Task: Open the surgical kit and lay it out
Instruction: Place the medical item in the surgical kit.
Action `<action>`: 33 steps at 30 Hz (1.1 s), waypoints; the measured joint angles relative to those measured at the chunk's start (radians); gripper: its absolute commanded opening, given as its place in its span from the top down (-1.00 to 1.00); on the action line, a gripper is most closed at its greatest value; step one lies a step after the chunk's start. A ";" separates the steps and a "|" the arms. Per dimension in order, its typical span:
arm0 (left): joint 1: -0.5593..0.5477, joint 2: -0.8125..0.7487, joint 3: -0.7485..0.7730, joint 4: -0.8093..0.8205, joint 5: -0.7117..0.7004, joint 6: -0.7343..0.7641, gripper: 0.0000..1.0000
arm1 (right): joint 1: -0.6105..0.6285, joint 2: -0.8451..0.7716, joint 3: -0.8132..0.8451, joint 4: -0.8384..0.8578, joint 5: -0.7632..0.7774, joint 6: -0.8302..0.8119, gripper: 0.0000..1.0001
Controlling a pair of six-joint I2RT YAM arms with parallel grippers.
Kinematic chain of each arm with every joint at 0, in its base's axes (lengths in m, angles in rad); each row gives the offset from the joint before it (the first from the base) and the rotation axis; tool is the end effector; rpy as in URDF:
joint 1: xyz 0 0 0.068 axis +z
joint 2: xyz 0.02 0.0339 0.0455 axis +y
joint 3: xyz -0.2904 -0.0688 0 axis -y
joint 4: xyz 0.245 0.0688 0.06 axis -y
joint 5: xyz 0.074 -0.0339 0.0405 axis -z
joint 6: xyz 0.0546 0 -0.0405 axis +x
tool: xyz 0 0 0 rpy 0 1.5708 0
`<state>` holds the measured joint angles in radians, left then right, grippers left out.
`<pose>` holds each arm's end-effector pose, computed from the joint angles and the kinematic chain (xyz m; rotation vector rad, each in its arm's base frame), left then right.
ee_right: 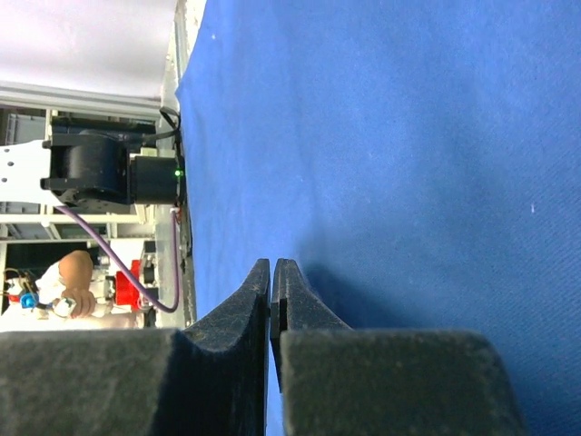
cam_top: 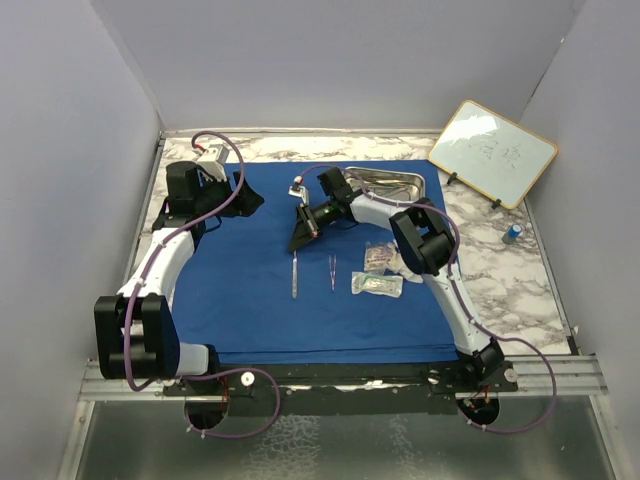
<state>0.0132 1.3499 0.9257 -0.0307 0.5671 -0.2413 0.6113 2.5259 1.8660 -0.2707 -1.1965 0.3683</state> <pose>0.3126 -0.0252 0.2979 0.1064 2.0187 -0.7170 0.4159 0.3536 0.1031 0.8395 -2.3456 -1.8405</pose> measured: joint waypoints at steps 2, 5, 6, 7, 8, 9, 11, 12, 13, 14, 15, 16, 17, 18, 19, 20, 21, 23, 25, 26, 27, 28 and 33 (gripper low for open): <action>0.000 0.003 0.000 0.000 0.002 0.000 -0.40 | 0.000 -0.003 -0.011 0.043 0.000 0.033 0.98; 0.001 0.007 0.000 0.000 0.004 -0.001 -0.41 | 0.000 -0.003 -0.013 0.087 0.000 0.066 0.98; 0.001 0.008 0.000 0.000 0.005 -0.002 -0.40 | 0.000 -0.003 -0.013 0.100 0.000 0.075 0.98; 0.001 0.010 0.000 0.000 0.005 -0.004 -0.40 | 0.000 -0.004 -0.013 0.109 0.000 0.081 0.98; 0.001 0.011 0.000 0.000 0.006 -0.004 -0.40 | 0.000 -0.004 -0.013 0.119 0.001 0.088 0.98; 0.001 0.012 0.000 0.000 0.007 -0.004 -0.40 | 0.000 -0.004 -0.013 0.132 0.002 0.100 0.98; 0.001 0.012 0.000 0.000 0.008 -0.005 -0.40 | 0.000 -0.004 -0.013 0.146 0.002 0.108 0.98; 0.001 0.012 0.000 0.000 0.009 -0.006 -0.40 | 0.000 -0.004 -0.013 0.152 0.002 0.115 0.98; 0.001 0.012 0.000 0.000 0.010 -0.007 -0.40 | 0.000 -0.004 -0.013 0.160 0.002 0.119 0.98; 0.001 0.012 0.000 0.000 0.010 -0.007 -0.40 | 0.000 -0.004 -0.013 0.165 0.002 0.124 0.98; 0.001 0.012 0.000 0.000 0.011 -0.007 -0.40 | 0.000 -0.004 -0.013 0.169 0.002 0.126 0.98; 0.001 0.012 0.000 0.000 0.012 -0.008 -0.40 | 0.000 -0.004 -0.013 0.171 0.002 0.128 0.98; 0.001 0.012 0.000 0.000 0.012 -0.008 -0.40 | 0.000 -0.004 -0.013 0.174 0.003 0.129 0.98; 0.001 0.012 0.000 0.000 0.012 -0.008 -0.40 | 0.000 -0.004 -0.013 0.175 0.003 0.129 0.98; 0.001 0.012 0.000 0.000 0.012 -0.008 -0.40 | 0.000 -0.004 -0.013 0.175 0.002 0.129 0.98; 0.001 0.012 0.000 0.000 0.012 -0.008 -0.40 | 0.000 -0.004 -0.013 0.175 0.003 0.129 0.98; 0.001 0.012 0.000 0.000 0.013 -0.008 -0.40 | 0.000 -0.004 -0.012 0.174 0.002 0.129 0.98; 0.001 0.012 0.000 0.000 0.013 -0.008 -0.40 | 0.000 -0.004 -0.012 0.173 0.003 0.128 0.96; 0.001 0.012 0.000 0.000 0.013 -0.008 -0.40 | 0.000 -0.004 -0.006 0.166 0.003 0.124 0.92; 0.001 0.012 0.000 0.000 0.013 -0.008 -0.40 | 0.000 -0.004 -0.004 0.164 0.003 0.122 0.91; 0.001 0.012 0.000 0.000 0.013 -0.008 -0.40 | 0.001 -0.003 0.002 0.161 0.005 0.119 0.89; 0.001 0.012 0.000 0.000 0.013 -0.008 -0.40 | 0.002 -0.003 0.006 0.158 0.005 0.116 0.86; 0.001 0.012 0.000 0.000 0.013 -0.008 -0.40 | 0.007 -0.001 0.044 0.143 0.013 0.097 0.76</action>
<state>0.0139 1.3617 0.9253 -0.0303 0.5800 -0.2489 0.6182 2.5248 1.9099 -0.1272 -1.1831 0.4652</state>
